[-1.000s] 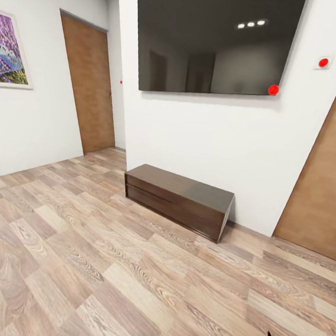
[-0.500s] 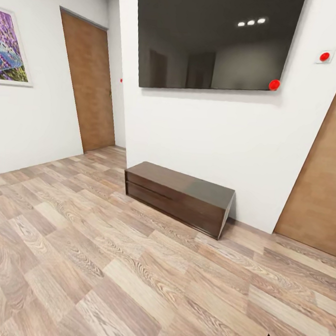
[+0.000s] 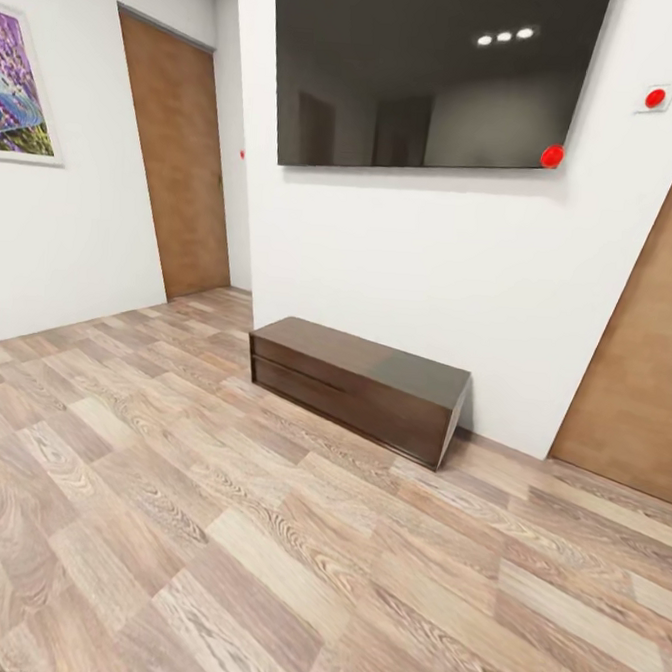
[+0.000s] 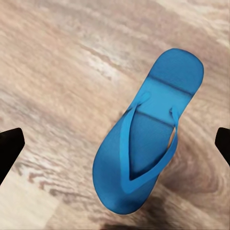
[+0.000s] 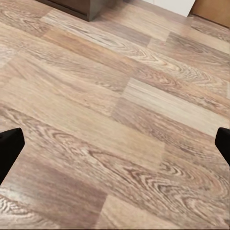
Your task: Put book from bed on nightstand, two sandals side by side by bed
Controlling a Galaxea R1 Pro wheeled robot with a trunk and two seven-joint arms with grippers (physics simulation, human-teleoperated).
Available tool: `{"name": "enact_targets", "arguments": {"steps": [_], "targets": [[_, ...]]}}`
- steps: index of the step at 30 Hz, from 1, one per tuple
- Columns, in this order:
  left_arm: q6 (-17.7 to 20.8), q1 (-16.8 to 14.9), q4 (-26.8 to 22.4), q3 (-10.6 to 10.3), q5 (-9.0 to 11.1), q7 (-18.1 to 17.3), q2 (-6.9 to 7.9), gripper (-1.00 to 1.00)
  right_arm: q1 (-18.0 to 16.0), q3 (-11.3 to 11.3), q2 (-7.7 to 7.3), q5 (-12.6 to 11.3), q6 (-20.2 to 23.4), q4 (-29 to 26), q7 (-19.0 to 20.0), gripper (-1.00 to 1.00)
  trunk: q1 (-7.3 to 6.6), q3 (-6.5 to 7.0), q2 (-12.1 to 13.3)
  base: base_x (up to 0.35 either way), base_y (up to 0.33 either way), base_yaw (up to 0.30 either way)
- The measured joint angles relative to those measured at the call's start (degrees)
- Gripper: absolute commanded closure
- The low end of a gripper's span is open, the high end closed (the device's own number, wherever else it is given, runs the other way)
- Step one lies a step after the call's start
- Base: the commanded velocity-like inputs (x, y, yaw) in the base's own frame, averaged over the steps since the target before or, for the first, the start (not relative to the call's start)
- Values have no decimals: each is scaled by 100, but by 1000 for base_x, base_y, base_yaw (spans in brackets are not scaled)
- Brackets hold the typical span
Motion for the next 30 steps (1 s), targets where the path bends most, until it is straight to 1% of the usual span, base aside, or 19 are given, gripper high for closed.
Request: {"name": "enact_targets", "arguments": {"steps": [16,26,30], "targets": [[0,-24,-15,-7,-6,-36,4,-100,0,3,-12,12,5,122,11,-100,41,-355,-22,0,0,0],[10,-128,-28,-20,-18,-39,6,-100,0,2,-7,21,5,251,11,-100,41,-355,-22,0,0,0],[94,-190,-50,-35,-29,-34,9,-100,0,2,-6,21,5,291,11,-100,41,-355,-22,0,0,0]]}}
